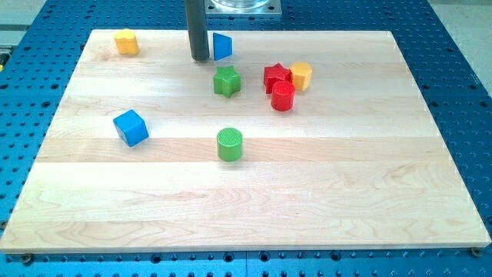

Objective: Arrange the triangle of blocks with the red star blue triangle and green star

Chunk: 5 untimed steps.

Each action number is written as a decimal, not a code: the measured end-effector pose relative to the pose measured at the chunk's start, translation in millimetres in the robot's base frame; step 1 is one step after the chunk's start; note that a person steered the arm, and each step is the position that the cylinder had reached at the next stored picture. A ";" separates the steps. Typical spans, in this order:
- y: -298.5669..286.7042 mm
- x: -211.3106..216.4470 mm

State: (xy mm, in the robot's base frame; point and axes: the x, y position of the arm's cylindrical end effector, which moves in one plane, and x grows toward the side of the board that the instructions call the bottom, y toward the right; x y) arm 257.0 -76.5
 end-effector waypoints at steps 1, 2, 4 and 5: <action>48.9 3.9; 37.8 37.6; -2.0 126.2; -20.9 197.2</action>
